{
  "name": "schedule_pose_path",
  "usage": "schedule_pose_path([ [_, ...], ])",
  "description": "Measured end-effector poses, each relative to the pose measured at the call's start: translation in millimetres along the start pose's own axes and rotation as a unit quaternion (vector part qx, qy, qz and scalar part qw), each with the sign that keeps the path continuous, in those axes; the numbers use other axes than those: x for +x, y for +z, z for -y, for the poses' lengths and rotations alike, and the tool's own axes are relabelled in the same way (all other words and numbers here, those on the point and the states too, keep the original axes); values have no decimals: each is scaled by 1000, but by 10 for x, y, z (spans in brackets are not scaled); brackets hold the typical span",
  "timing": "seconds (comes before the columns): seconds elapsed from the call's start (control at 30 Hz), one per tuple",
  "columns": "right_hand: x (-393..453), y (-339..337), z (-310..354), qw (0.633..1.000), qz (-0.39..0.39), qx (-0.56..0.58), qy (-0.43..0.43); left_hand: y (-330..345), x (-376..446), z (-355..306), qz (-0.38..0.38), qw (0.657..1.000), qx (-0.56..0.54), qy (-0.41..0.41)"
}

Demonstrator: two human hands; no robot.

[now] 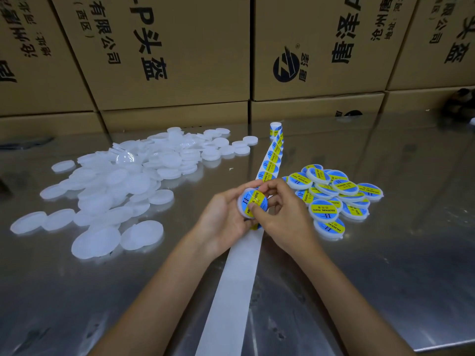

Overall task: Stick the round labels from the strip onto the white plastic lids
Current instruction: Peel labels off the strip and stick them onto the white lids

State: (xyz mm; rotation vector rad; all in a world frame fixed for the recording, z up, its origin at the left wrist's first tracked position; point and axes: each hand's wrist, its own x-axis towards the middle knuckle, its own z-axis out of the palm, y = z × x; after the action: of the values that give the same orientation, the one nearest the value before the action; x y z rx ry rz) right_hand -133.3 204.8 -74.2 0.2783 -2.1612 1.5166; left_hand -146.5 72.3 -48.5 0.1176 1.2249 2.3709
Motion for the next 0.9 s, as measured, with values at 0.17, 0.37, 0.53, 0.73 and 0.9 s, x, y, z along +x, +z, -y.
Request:
schedule_pose_path([
  [0.17,25,-55,-12,998,-41,-48,0,-32,-10,-64,7,999,-49,-1],
  [0.37,-11,-47,-37,985,-19,-173,-14,7,-21,-49,40,998,-57,5],
  [0.53,4,-68,-97,983,-21,-175,-51,-24,-30,-48,66,997,-29,5],
  [0.73,31,-62,-93,992,-44,-111,-42,-58,-36,-70,22,993,111,26],
  [0.9,45,-82,-98,994,-52,-99,19,-112,-69,-67,10,965,250,76],
])
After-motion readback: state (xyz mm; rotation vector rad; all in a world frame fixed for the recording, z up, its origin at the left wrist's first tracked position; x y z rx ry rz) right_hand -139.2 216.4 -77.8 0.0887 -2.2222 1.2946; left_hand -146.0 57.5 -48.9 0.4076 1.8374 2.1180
